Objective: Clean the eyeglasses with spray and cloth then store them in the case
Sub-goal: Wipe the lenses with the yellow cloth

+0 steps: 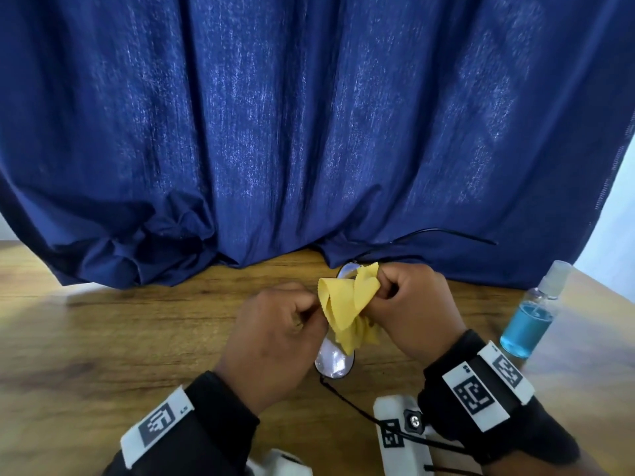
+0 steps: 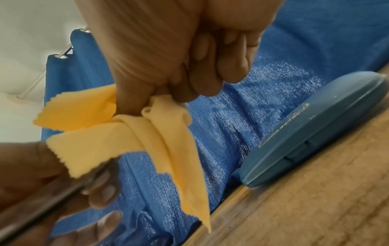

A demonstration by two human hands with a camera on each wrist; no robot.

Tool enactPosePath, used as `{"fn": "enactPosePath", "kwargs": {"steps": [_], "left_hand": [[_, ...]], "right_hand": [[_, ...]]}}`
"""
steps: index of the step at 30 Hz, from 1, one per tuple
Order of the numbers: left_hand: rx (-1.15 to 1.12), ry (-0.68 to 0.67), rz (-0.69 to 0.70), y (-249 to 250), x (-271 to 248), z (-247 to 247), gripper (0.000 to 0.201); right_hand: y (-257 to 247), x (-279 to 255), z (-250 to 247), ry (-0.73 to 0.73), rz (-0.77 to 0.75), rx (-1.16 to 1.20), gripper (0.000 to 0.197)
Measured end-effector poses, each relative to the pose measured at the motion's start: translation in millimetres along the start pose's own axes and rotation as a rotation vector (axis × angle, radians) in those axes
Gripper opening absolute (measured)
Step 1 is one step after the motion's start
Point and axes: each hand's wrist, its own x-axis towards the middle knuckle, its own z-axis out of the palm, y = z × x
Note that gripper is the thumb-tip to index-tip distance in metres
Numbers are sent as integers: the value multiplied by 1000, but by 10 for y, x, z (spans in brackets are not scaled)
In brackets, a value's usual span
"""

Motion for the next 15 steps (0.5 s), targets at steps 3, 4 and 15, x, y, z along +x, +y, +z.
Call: {"fn": "enactPosePath", "kwargs": {"steps": [3, 4, 15], "left_hand": [[12, -19, 10, 64, -11, -21, 41], [13, -34, 16, 78, -10, -27, 39], [13, -10, 40, 23, 7, -11, 21]], "right_hand": [[-4, 5, -37, 25, 12, -15, 46], [0, 10, -47, 55, 23, -11, 44], [-52, -2, -31, 10, -21, 13, 46]]}}
